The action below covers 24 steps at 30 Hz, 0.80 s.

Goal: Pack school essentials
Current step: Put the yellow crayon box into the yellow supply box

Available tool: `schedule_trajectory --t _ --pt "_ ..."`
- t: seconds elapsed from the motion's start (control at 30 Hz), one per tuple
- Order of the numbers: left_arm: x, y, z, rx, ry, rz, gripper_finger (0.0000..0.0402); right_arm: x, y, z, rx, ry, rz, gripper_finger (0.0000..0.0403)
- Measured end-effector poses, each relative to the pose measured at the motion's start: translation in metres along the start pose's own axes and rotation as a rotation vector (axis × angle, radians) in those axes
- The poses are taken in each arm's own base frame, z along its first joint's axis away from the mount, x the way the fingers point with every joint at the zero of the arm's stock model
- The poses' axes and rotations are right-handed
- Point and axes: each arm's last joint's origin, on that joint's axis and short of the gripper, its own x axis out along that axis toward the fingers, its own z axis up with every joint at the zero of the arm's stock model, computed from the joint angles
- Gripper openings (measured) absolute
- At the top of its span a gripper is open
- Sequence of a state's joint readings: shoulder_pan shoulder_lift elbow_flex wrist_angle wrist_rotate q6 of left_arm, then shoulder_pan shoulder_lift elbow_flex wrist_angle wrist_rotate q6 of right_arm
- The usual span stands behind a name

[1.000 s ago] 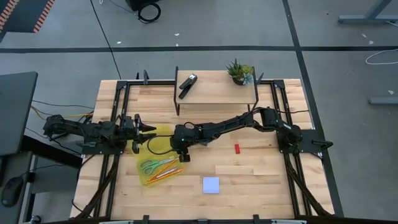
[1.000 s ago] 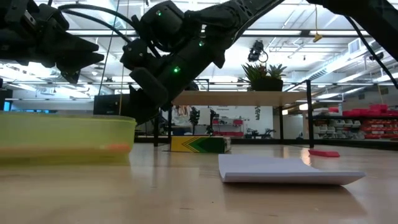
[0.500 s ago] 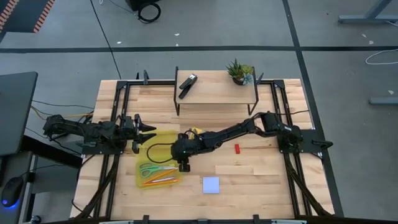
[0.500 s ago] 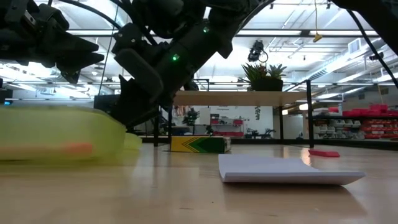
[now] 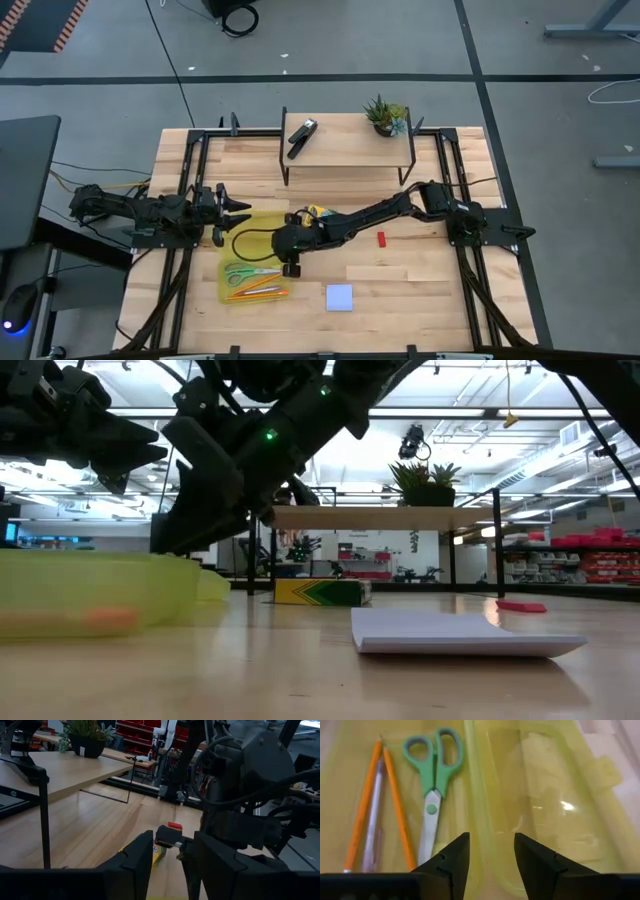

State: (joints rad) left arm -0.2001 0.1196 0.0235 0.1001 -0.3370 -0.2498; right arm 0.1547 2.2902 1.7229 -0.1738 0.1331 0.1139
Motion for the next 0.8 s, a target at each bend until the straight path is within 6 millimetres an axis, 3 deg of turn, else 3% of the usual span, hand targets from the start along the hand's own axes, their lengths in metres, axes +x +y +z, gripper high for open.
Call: schedule_trajectory --t 0.2,0.47,0.67,0.8 --pt "0.000 0.000 0.000 0.000 0.000 0.000 0.0147 -0.005 -0.016 0.007 -0.076 0.070 -0.091 0.0161" --pt "0.000 0.000 0.000 -0.001 0.000 0.000 0.0148 -0.013 -0.042 0.001 -0.084 0.219 -0.187 0.0161" --pt "0.000 0.000 0.000 0.000 0.002 0.000 0.0153 -0.054 -0.043 0.008 -0.094 0.223 -0.253 0.0162" --pt "0.000 0.000 0.000 0.002 0.006 0.001 0.0149 -0.084 -0.050 -0.003 -0.033 0.188 -0.280 0.0168"
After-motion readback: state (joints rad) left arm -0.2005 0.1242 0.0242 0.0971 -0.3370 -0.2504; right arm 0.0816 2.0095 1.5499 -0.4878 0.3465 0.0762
